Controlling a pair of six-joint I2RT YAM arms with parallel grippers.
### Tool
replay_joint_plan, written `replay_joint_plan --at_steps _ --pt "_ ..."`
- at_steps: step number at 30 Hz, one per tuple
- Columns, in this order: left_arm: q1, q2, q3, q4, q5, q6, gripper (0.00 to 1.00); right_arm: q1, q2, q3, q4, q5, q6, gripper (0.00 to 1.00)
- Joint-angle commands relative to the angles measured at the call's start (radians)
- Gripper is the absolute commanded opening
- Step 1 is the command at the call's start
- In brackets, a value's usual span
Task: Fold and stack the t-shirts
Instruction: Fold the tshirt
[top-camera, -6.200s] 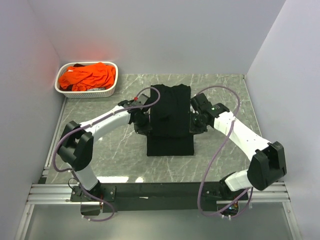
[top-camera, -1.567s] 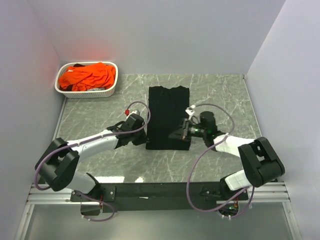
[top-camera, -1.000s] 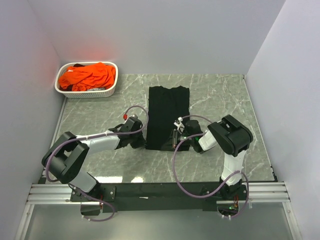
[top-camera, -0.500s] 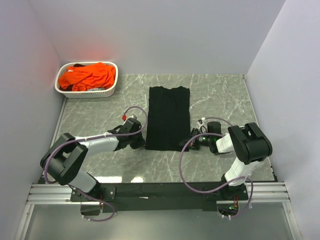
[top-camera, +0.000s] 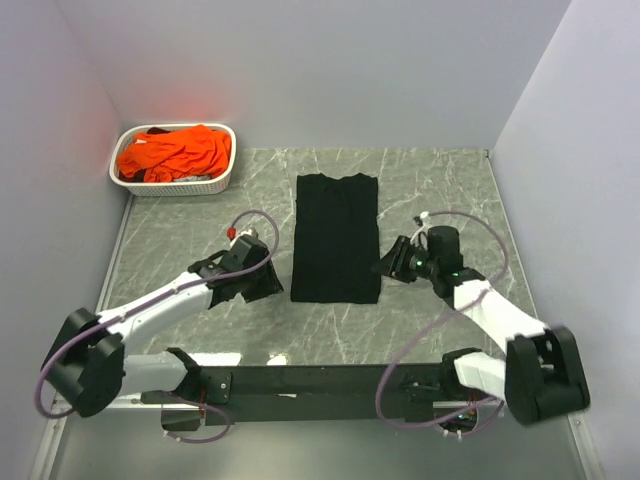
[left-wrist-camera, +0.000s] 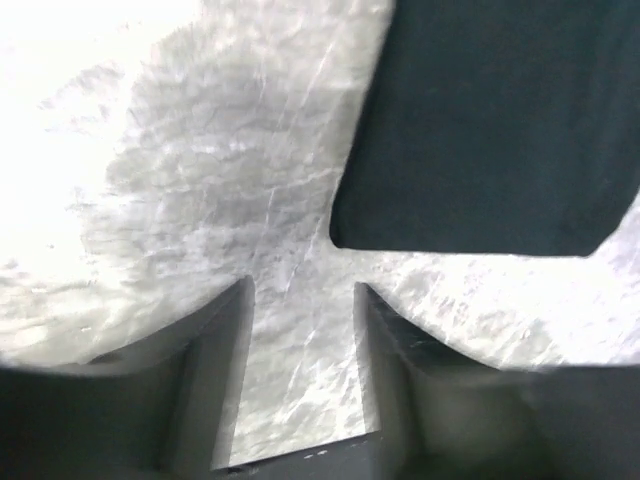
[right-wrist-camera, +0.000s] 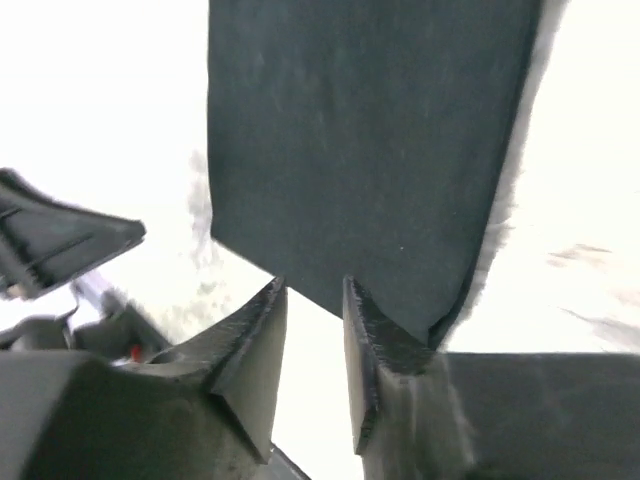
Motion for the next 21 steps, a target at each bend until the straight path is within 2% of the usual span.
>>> replay_joint_plan --at_steps 1,4,6,11,21 --pt "-0.002 -0.065 0.059 -0.111 -0.069 0.058 0.64 0.029 -0.133 0.073 -0.376 0.282 -0.083 0.42" --pt "-0.002 -0.094 0.057 -0.126 -0.075 0.081 0.8 0.078 -0.185 0.101 -0.502 0.382 -0.071 0.46" --pt "-0.002 -0.092 0.056 -0.123 -0.057 0.116 0.81 0.126 -0.19 0.11 -0.539 0.444 -0.057 0.51" --pt "-0.009 -0.085 0.054 -0.135 -0.061 0.142 0.78 0.222 -0.153 0.124 -0.57 0.527 0.001 0.54" --pt "-0.062 -0.04 0.079 -0.189 -0.156 0.129 0.79 0.279 0.022 0.17 -0.503 0.533 0.063 0.49"
